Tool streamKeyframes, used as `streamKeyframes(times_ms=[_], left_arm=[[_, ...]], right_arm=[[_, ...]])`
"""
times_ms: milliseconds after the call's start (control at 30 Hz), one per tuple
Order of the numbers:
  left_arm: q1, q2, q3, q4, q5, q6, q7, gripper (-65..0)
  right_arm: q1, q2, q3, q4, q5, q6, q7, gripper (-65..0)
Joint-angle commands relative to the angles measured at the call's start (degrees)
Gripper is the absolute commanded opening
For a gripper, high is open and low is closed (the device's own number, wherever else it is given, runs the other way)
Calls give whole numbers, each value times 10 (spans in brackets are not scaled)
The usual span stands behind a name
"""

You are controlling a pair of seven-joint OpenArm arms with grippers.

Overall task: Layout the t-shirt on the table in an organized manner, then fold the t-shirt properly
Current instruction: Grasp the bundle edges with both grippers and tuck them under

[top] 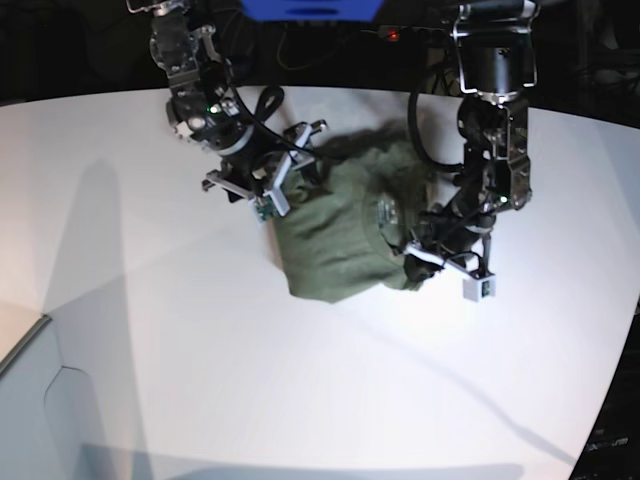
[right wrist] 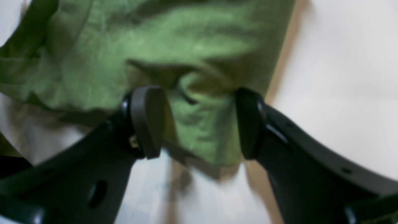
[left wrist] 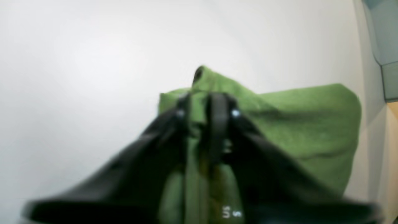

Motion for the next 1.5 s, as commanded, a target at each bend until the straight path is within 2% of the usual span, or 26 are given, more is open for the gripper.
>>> streamKeyframes(times_ms=[0, 100, 333, 533, 733, 933, 1033, 1133, 1300, 1367, 1467], left_arm=[[-11, -1, 0, 13, -7, -7, -12, -650], [-8, -1, -2, 15, -8, -7, -12, -641], [-6, 5, -69, 13, -9, -9, -7, -650], [2, 5, -70, 9, -9, -10, -7, -650], [23, 6, -73, 15, -9, -10, -7, -650], [42, 3, -74, 15, -9, -10, -7, -650], [43, 3, -74, 15, -9, -10, -7, -650], [52, 3, -74, 15, -9, -10, -7, -650], [56, 4, -74, 15, -9, -10, -7, -650], [56, 4, -74, 15, -9, -10, -7, -650], [58, 3, -74, 14, -9, -10, -7, -650]], right_arm=[[5, -2, -1, 9, 8, -1, 14, -281], [5, -2, -1, 9, 8, -1, 14, -281], [5, -2, -1, 8, 8, -1, 14, -281], [15, -2, -1, -14, 8, -1, 14, -281], [22, 1, 3, 68, 8, -1, 14, -283], [77, -2, -1, 82, 8, -1, 13, -283], [109, -21, -8, 50, 8, -1, 13, -287], [146, -40, -11, -1, 8, 0, 14, -356], [213, -54, -45, -112, 8, 0, 15, -573], [236, -56, -58, -157, 8, 0, 28, -602], [252, -61, -57, -225, 8, 0, 77, -598]])
